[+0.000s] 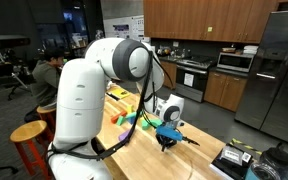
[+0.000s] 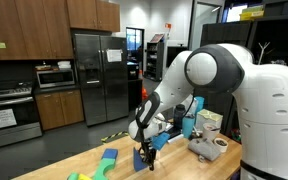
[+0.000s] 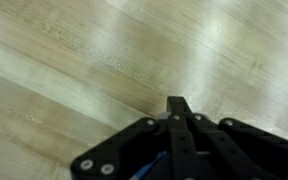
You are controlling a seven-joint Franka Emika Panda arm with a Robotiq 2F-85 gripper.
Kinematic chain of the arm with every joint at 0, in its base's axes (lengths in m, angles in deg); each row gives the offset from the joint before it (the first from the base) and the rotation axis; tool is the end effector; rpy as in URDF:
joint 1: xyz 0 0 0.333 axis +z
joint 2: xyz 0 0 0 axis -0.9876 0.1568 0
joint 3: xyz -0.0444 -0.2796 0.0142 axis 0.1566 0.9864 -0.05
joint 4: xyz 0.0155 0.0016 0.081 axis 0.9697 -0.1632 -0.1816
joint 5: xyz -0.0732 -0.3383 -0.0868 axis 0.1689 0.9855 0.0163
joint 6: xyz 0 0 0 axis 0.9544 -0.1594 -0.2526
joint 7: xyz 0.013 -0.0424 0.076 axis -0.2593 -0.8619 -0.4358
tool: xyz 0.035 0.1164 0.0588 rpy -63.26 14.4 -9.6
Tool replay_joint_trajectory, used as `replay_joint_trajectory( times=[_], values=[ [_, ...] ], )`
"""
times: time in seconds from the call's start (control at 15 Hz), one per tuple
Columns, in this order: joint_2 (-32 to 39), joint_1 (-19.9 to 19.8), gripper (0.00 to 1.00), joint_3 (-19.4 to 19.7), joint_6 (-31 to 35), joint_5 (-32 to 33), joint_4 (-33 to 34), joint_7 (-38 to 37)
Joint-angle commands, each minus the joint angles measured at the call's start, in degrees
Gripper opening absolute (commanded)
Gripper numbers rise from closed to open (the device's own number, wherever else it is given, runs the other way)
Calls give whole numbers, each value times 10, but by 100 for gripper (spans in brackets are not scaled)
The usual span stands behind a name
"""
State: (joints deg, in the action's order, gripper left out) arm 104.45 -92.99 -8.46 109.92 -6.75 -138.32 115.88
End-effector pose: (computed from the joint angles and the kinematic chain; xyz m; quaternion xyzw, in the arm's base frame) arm 0.4341 -0.1082 0.1583 -0.9864 -0.0864 0.1282 0.0554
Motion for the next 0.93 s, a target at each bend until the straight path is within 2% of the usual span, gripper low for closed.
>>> replay_joint_trajectory(
  times=[0.0, 0.47, 0.87],
  values=[
    [-1, -13, 0, 2, 13, -22, -5, 22],
    [-13, -30, 0, 8, 30, -41, -18, 30],
    [-85, -36, 0, 23, 97, -34, -91, 28]
  ],
)
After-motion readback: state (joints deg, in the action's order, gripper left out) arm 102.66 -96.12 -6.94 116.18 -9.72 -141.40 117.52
